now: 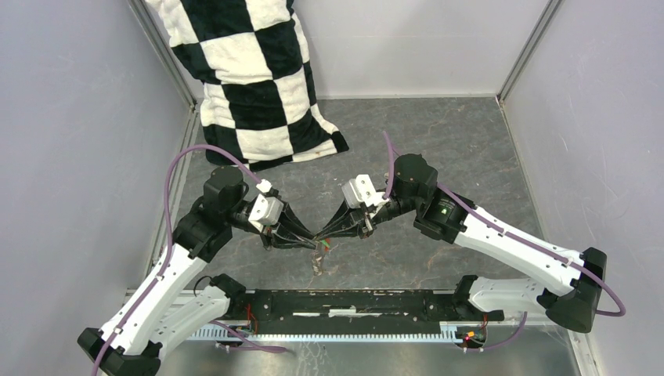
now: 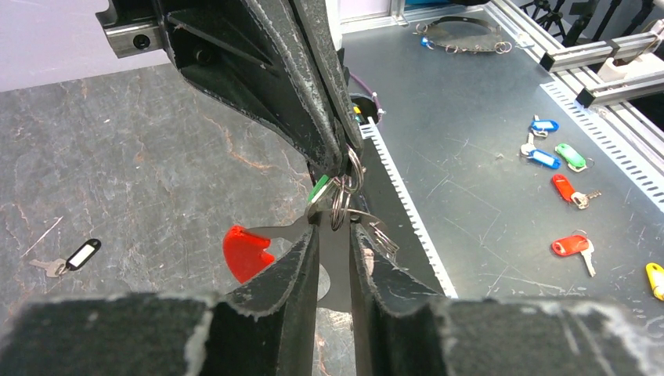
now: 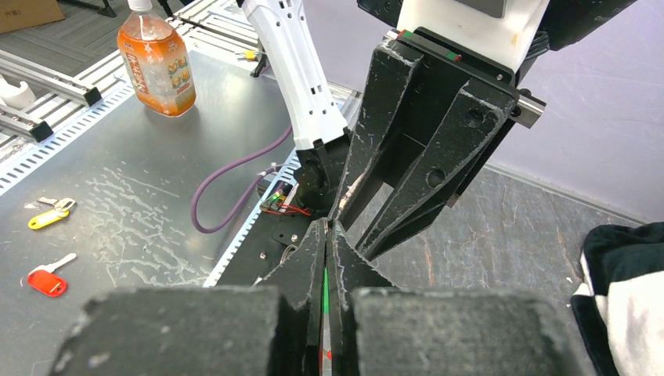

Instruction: Put the keys on the keyring

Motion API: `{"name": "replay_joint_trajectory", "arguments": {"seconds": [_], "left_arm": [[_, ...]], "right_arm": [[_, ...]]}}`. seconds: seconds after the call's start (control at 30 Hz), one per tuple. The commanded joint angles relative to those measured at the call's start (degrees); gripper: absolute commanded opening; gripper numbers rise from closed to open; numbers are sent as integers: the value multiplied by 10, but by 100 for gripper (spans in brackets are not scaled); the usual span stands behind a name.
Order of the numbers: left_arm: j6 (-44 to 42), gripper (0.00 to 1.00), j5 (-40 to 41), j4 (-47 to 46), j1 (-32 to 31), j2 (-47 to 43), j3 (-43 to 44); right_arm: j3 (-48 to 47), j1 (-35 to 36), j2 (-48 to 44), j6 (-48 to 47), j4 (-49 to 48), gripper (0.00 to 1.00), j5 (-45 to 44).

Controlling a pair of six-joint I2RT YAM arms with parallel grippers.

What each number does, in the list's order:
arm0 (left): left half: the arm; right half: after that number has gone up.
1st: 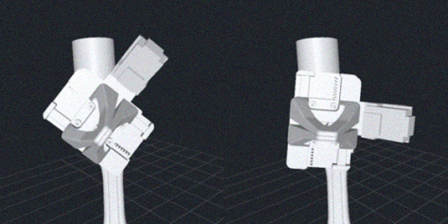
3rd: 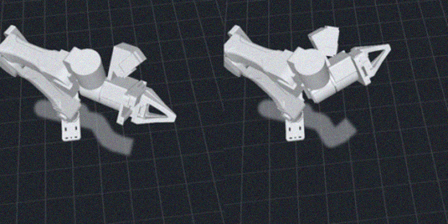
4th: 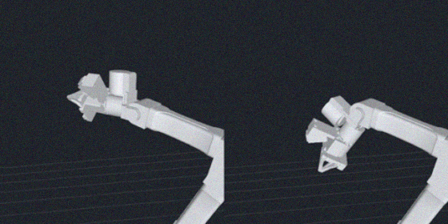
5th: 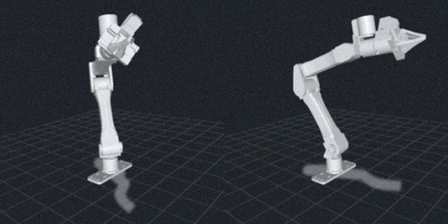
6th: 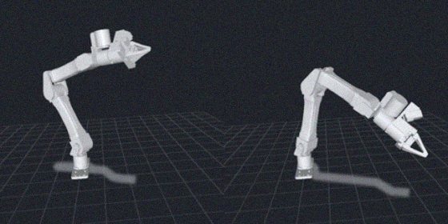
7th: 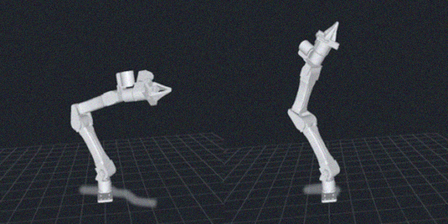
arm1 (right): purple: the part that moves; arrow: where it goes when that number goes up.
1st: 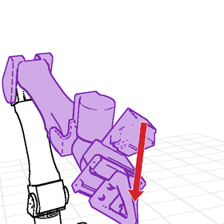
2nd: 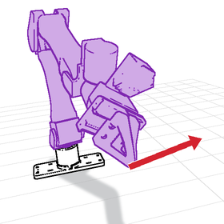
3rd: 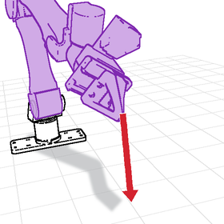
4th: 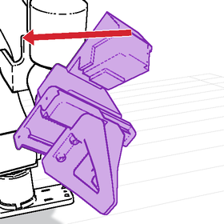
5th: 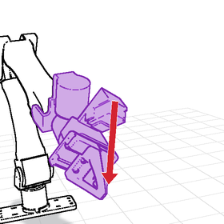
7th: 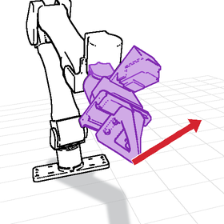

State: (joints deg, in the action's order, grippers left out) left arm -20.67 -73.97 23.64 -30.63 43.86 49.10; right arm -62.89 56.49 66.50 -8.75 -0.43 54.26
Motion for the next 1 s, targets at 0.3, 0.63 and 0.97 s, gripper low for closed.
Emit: {"name": "replay_joint_trajectory", "arguments": {"seconds": [0.3, 0.63, 0.97], "left_arm": [[11, 31, -19, -13, -1, -3, 11], [6, 32, -13, -13, -2, -1, 14], [4, 28, -8, -13, -1, -2, 13]], "right_arm": [[-1, -3, 0, -2, -20, 0, 5], [-3, -2, 4, -5, -13, 0, 3], [-6, -2, 10, -9, -6, 0, 1]]}}
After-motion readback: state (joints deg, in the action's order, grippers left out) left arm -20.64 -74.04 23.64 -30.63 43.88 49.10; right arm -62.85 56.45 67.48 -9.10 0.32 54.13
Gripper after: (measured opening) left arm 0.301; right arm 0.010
